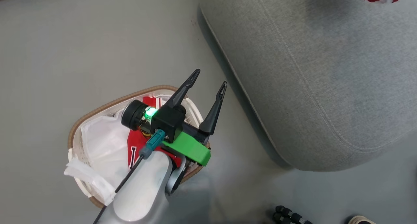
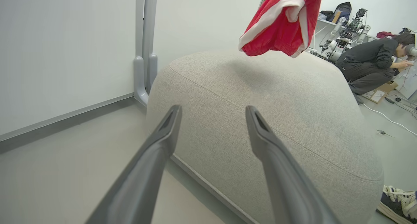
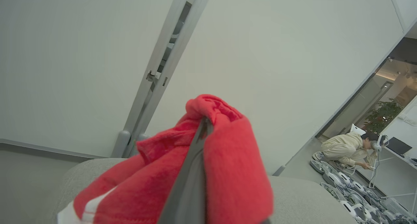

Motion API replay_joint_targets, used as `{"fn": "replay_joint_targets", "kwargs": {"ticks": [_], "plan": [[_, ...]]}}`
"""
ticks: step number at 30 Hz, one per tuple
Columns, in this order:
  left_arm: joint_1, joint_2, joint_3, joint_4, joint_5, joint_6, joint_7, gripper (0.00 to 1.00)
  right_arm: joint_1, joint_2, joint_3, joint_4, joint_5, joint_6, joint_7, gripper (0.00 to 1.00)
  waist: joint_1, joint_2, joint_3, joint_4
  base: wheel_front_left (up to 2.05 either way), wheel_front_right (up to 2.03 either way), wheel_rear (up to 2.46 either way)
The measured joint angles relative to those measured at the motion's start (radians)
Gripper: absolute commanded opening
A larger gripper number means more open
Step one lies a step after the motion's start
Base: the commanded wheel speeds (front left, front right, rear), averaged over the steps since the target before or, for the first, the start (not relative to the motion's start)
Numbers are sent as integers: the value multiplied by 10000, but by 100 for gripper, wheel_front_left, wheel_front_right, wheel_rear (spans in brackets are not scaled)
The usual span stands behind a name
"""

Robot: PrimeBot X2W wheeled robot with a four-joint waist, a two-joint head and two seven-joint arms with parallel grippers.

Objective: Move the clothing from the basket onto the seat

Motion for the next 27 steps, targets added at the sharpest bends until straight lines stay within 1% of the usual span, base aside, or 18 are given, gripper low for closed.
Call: {"fn": "replay_joint_targets", "kwargs": {"ticks": [3,7,11,14,15,16,18,21,23,27], "plan": [[-184,0,-94,19,35,-13,0,100,-355,-92,-94,662,10,2,0,0,0,0,426,274,0,0,0],[-337,6,-130,15,35,-13,0,100,-615,-52,-148,1363,171,0,0,0,0,0,852,661,0,0,0],[-441,6,-171,38,42,-6,0,100,-647,215,-387,2449,224,0,0,0,1,0,1253,1050,0,0,0],[-462,8,-196,81,44,2,0,100,-469,405,-616,3275,50,2,0,0,1,0,1464,1319,0,0,0],[-466,8,-186,105,44,4,0,100,-367,468,-704,3505,-10,2,0,5,1,0,1519,1405,0,0,0],[-466,8,-161,142,44,15,0,100,-248,523,-765,3661,-82,0,0,19,0,0,1563,1488,0,0,0],[-465,8,-81,182,44,42,0,100,-11,662,-945,3862,-161,2,0,100,1,0,1606,1613,0,0,0],[-430,13,86,282,52,44,0,100,488,823,-1427,4080,-222,2,0,100,1,0,1537,1707,0,0,0],[-314,8,276,322,81,61,0,100,1000,871,-1935,4107,-337,2,0,100,1,0,1396,1726,0,0,0],[-86,12,552,359,79,63,0,100,1986,1126,-2947,3816,-487,2,0,100,1,0,1027,1703,0,0,0]]}}
